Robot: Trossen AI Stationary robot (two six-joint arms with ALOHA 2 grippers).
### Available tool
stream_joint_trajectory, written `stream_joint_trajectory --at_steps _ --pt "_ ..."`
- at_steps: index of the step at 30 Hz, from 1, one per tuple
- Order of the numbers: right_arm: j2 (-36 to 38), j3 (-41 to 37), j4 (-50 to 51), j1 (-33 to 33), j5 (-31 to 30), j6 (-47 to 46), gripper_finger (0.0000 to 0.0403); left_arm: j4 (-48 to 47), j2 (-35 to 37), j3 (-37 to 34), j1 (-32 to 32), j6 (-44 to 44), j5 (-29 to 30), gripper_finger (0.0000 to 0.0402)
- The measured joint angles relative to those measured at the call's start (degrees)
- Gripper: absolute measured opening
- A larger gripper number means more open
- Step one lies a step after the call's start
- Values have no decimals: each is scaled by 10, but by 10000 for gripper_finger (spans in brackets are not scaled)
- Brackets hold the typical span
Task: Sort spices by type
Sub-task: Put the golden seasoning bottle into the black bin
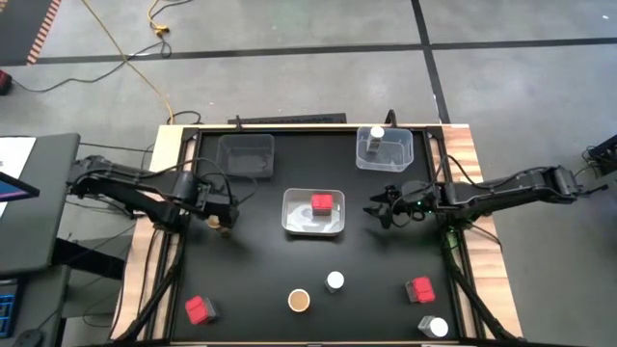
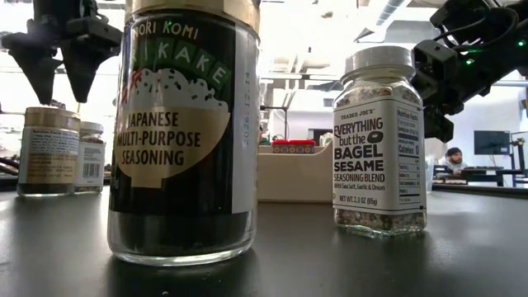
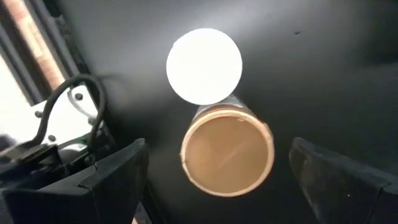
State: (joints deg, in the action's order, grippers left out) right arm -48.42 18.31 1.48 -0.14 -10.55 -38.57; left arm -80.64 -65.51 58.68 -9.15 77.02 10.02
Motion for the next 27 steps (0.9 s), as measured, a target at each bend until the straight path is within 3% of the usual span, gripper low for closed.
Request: stream_joint_trajectory --at_steps 11,20,27 --pt "0 0 0 2 1 0 301 150 71 -119 0 30 -37 370" --pt "0 0 0 2 2 0 301 142 74 -121 21 3 -45 365" --pt "0 0 0 2 2 0 301 141 74 -121 39 -18 -55 318"
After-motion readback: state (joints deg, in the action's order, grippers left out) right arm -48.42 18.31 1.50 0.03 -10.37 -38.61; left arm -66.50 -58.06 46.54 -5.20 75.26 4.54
